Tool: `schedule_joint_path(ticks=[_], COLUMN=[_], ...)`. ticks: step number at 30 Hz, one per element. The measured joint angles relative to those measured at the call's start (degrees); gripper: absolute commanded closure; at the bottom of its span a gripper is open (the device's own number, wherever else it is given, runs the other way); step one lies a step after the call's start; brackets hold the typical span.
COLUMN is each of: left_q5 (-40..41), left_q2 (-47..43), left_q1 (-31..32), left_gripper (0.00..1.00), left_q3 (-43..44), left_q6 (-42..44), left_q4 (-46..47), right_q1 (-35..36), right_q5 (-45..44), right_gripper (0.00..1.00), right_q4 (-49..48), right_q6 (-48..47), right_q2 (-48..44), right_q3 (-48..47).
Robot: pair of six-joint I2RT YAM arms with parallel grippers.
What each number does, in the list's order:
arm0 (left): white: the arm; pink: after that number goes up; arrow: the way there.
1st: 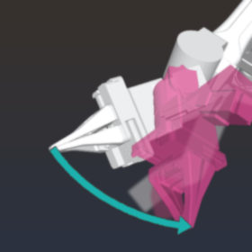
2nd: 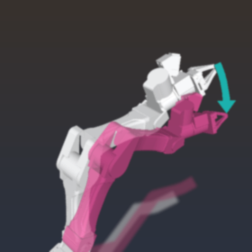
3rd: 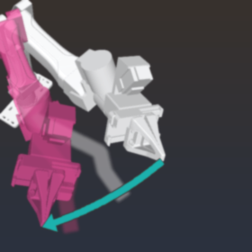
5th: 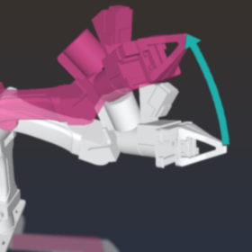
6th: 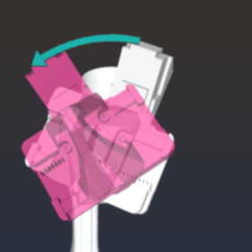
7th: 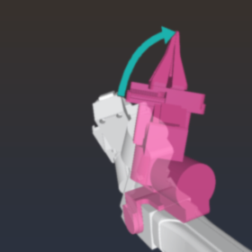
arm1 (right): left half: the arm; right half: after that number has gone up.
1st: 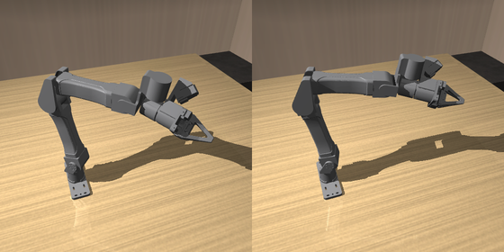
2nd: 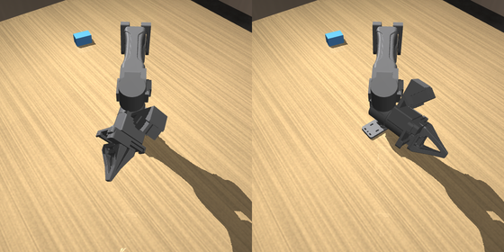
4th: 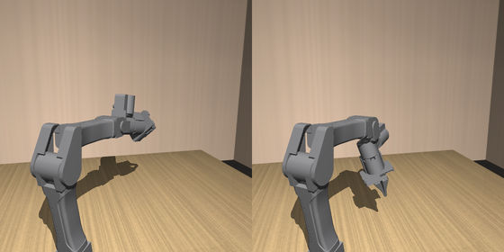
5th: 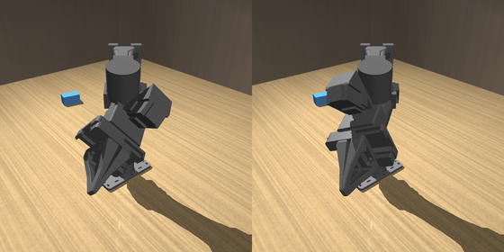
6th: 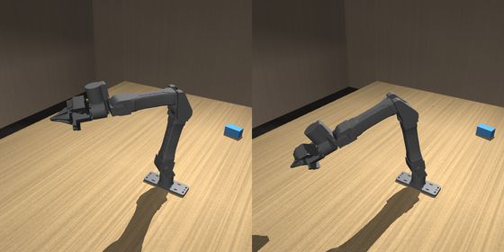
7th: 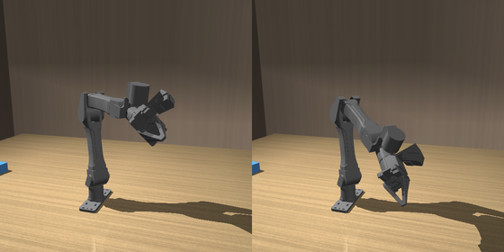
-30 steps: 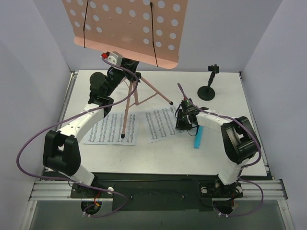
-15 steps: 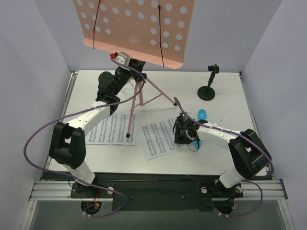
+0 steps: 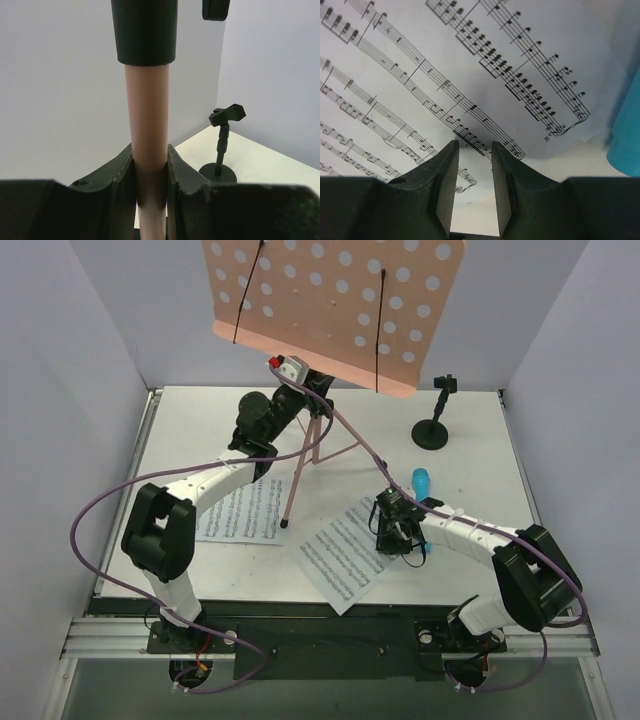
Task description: Set up the instrument practice props
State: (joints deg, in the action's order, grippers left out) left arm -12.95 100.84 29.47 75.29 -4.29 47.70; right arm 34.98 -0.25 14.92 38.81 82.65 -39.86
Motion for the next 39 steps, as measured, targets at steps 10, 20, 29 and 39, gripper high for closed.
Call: schedule_joint_path(ticks=[10,20,29,39], left_q5=[2.4,4.0,4.5,5.4], left_q2=[4.3,7.0,7.4,7.8], left_q1=[1.8,3.4,3.6,3.5], left_gripper=[1.00,1.00,0.96,0.68], left_q3=[3.7,5.6,5.6,4.9], left_q6=[0.8,0.5,0.3,-0.5], left_q4=[1.2,2.7,3.4,4.9], right_q1=[0.9,1.2,1.5,1.9], right_q5=[-0.7,-0.8,-1.0,-1.3], right_gripper=[0.71,0.71,0.70,0.70], right_q4=[4.2,4.2,4.2,4.2], right_q6=[0.4,0.6,0.6,0.4], right_q2=[-3.1,-3.4,-3.4,-3.4], right_q3=[2.1,2.4,2.4,2.4])
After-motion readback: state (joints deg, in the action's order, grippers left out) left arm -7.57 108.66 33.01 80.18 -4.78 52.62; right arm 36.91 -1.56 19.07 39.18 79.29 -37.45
